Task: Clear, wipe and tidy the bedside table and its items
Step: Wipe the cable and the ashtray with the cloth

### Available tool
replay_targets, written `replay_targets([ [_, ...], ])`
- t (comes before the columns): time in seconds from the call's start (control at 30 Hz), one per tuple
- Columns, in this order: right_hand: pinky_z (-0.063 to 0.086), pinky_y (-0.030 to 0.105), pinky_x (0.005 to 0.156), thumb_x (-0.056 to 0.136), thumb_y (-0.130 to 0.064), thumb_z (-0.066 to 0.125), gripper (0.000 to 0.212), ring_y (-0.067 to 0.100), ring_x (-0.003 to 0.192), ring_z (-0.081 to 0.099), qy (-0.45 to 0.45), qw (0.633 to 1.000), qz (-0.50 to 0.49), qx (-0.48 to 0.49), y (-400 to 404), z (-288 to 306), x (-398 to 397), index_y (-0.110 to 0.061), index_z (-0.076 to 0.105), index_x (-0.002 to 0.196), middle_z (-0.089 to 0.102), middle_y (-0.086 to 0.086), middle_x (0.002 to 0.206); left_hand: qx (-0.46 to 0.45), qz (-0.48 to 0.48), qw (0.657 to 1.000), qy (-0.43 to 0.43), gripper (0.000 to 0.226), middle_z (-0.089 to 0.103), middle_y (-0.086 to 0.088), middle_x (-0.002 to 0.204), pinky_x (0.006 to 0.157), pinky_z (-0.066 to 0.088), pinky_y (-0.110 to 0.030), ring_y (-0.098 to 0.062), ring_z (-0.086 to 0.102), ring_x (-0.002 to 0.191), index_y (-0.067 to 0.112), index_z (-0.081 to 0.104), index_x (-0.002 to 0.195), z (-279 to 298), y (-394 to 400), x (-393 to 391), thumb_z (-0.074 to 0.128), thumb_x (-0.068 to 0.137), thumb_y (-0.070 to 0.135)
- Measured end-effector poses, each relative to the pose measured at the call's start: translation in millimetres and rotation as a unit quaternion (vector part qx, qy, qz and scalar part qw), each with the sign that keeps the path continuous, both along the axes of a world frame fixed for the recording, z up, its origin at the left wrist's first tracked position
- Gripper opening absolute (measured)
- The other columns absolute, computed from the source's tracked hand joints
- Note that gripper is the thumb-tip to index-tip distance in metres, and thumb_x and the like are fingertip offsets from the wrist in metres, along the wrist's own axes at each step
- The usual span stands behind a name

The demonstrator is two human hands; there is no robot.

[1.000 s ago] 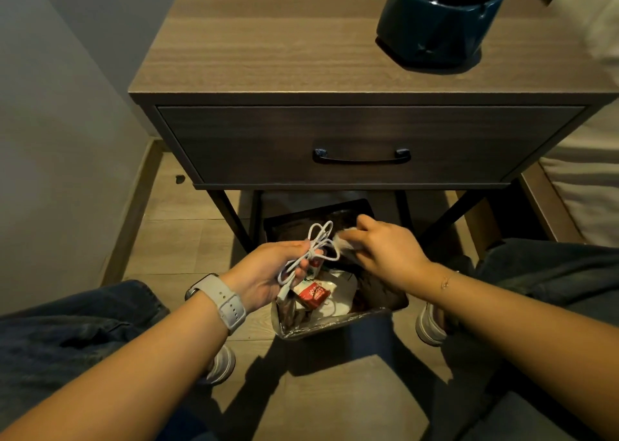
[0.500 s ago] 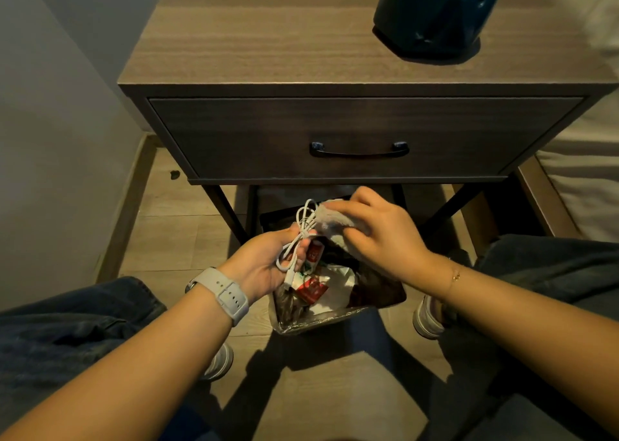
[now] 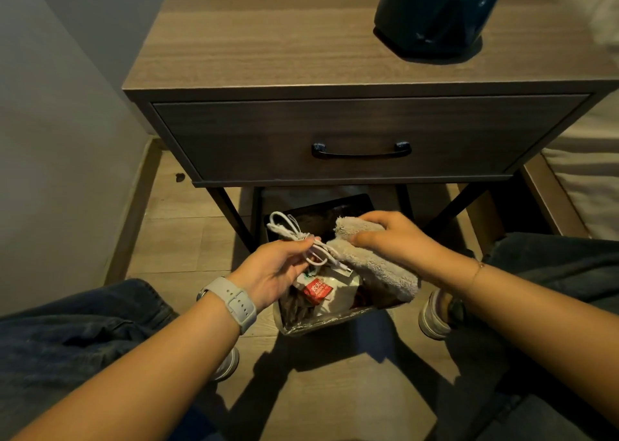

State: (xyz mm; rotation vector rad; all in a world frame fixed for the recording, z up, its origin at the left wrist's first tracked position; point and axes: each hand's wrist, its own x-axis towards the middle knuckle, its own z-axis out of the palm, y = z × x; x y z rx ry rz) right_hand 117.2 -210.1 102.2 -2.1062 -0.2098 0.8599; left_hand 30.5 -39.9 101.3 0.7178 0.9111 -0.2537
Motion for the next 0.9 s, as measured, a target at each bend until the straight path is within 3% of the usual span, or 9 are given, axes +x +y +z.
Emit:
replay_targets([
  [0.07,0.05,0.033,0.091,0.079,-0.041,0.071,0.027,0.015,0.096,0.067,0.09,0.996,-0.006,0.01,3.4,-0.5,-3.2,-0.021,0.073,0.096,0.073,-0.002,0.097,0.003,-0.006,1.0,-0.012,0.01,0.071,-0.018,0.081,0.078,0.057,-0.036,-0.024,0.07,0.08,-0.006,0.063,0.091,1.1,-1.2,-0.1,0.055,0.087,-0.01],
  [0.17,0.05,0.027,0.086,0.067,-0.067,0.069,0.052,0.008,0.094,0.065,0.094,0.994,0.054,-0.008,8.3,-2.1,-12.7,-0.026,0.071,0.1,0.071,-0.009,0.098,0.006,-0.004,0.999,-0.042,0.018,0.072,-0.017,0.086,0.07,0.06,-0.03,-0.021,0.072,0.077,-0.005,0.061,0.103,-0.6,-3.8,0.3,0.055,0.086,-0.01],
  [0.33,0.052,0.034,0.092,0.068,-0.049,0.079,0.041,0.011,0.093,0.067,0.09,0.994,0.067,0.01,13.1,-8.7,-19.6,-0.025,0.071,0.1,0.073,-0.005,0.096,-0.015,0.006,0.998,-0.059,0.018,0.067,-0.02,0.098,0.075,0.054,-0.04,-0.026,0.067,0.09,-0.004,0.058,0.106,2.6,-10.6,-1.3,0.047,0.092,-0.01],
  [0.47,0.053,0.034,0.084,0.071,-0.03,0.082,0.028,0.017,0.09,0.068,0.032,0.997,0.068,0.015,16.1,-6.7,-11.8,-0.018,0.074,0.095,0.074,0.002,0.09,-0.085,-0.001,0.995,-0.048,0.009,0.062,-0.019,0.092,0.067,0.06,-0.04,-0.028,0.07,0.081,-0.006,0.058,0.095,8.7,-3.0,-2.6,0.055,0.09,0.0],
  [0.57,0.054,0.035,0.081,0.074,-0.037,0.077,0.032,0.012,0.089,0.066,-0.097,0.978,0.175,-0.052,11.5,-4.0,-5.4,-0.025,0.071,0.102,0.072,-0.004,0.093,-0.031,-0.04,0.997,-0.051,0.036,0.063,-0.015,0.097,0.067,0.059,-0.035,-0.024,0.07,0.087,0.006,0.057,0.108,-0.6,5.7,-0.6,0.071,0.078,0.019],
  [0.67,0.052,0.033,0.075,0.082,-0.047,0.063,0.04,0.008,0.092,0.063,-0.308,0.869,0.355,-0.156,6.4,9.9,2.6,-0.037,0.058,0.12,0.068,-0.01,0.101,0.122,-0.162,0.979,-0.02,0.052,0.061,-0.01,0.114,0.075,0.059,-0.036,-0.025,0.066,0.1,0.02,0.053,0.12,-2.9,14.2,0.8,0.076,0.077,0.038],
  [0.73,0.051,0.033,0.076,0.085,-0.047,0.059,0.042,0.009,0.096,0.061,-0.362,0.831,0.391,-0.16,4.0,18.0,9.7,-0.038,0.055,0.125,0.066,-0.011,0.107,0.171,-0.211,0.962,-0.019,0.037,0.065,-0.008,0.104,0.069,0.059,-0.028,-0.017,0.068,0.085,0.014,0.061,0.111,-3.3,16.8,1.0,0.074,0.08,0.031],
  [0.8,0.051,0.032,0.077,0.085,-0.048,0.06,0.042,0.009,0.1,0.061,-0.376,0.83,0.381,-0.158,2.6,20.5,15.4,-0.037,0.054,0.125,0.065,-0.011,0.111,0.186,-0.235,0.954,-0.028,0.025,0.068,-0.006,0.087,0.052,0.051,-0.019,-0.009,0.062,0.061,0.009,0.066,0.102,-4.3,19.4,1.1,0.073,0.082,0.022],
  [0.9,0.051,0.035,0.081,0.08,-0.052,0.065,0.049,0.009,0.104,0.059,-0.34,0.866,0.331,-0.156,3.9,24.5,21.6,-0.038,0.055,0.125,0.064,-0.013,0.116,0.171,-0.257,0.95,-0.044,0.027,0.069,-0.003,0.076,0.047,0.042,-0.013,-0.005,0.052,0.053,0.005,0.068,0.101,-2.4,23.9,-2.0,0.075,0.077,0.018],
])
